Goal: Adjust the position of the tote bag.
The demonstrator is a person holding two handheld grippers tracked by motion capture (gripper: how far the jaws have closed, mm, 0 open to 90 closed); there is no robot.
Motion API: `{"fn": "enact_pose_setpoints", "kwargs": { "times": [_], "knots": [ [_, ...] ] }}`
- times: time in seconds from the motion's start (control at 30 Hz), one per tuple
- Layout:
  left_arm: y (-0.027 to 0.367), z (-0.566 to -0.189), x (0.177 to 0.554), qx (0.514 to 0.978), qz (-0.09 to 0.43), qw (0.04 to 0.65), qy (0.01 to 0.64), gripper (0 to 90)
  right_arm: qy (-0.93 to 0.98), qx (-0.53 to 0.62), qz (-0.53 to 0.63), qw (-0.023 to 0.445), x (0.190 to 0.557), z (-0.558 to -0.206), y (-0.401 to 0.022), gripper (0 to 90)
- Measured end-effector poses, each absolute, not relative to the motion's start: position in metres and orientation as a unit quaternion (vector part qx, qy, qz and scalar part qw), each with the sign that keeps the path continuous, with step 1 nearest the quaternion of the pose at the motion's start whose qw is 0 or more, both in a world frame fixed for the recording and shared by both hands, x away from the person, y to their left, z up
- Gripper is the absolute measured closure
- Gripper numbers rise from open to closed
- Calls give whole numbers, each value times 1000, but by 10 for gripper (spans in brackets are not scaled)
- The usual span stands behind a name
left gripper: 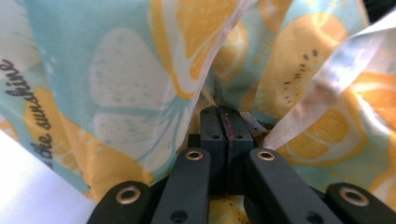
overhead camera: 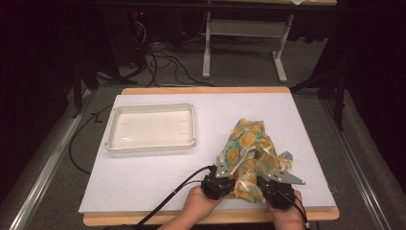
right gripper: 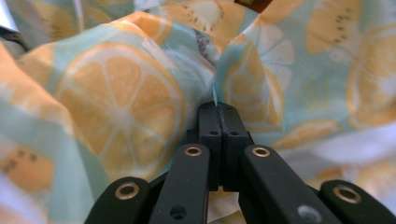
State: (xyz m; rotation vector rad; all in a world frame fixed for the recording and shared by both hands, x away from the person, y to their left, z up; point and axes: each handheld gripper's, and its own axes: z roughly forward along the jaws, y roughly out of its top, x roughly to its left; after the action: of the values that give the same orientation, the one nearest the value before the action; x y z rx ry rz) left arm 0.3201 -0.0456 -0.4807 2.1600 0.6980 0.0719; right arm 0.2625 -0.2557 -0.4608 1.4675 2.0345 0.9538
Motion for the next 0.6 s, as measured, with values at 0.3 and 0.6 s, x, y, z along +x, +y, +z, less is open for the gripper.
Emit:
{"fn": "enact_pose_setpoints", "kwargs": {
  "times": [0.3, 0.6],
  "knots": [
    [-65, -480, 360, 847, 47, 415, 330, 900, 727, 541, 347, 242, 331, -466, -257, 900],
    [-66, -479, 380, 830, 51, 429, 353, 852, 725, 533, 339, 274, 370, -459, -271, 818]
  ]
}}
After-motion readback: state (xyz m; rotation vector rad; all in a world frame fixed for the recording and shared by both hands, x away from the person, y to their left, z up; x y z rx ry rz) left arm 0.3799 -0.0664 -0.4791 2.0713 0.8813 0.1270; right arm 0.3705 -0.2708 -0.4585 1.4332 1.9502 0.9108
